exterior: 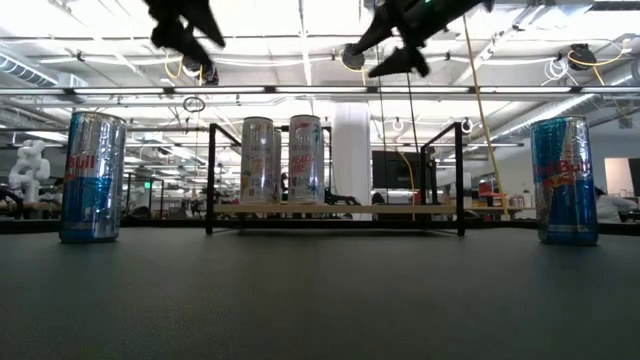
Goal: Place canned beverage on shelf
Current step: Put the right red soda can on the shelf
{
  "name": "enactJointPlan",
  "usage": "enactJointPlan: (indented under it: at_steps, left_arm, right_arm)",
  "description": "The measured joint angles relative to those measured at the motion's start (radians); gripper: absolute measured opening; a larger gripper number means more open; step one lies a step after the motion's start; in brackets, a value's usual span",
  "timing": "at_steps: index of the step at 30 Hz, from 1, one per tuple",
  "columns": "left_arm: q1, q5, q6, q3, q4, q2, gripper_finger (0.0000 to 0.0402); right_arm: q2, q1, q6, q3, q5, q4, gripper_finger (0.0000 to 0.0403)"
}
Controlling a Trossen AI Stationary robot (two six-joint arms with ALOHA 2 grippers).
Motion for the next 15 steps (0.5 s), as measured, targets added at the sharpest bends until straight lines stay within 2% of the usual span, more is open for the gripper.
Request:
enactJointPlan:
  at_steps: [4,8,15]
  left_arm:
    - [-0.022,0.008,-0.025,-0.056,0.035,-0.005,0.0334]
    - [-0.031,0.036,0.057,-0.057,0.087,0.002,0.0334]
    - [-0.031,0.112,0.220,-0.057,0.144,0.002,0.0334]
  right_arm:
    - [-0.049,0.032,0.142,0.000,-0.007,-0.272,0.0279]
    - [-0.056,0.059,0.229,-0.001,0.025,-0.514,0.0279]
    - [-0.057,0.181,0.440,-0.001,0.028,-0.579,0.0279]
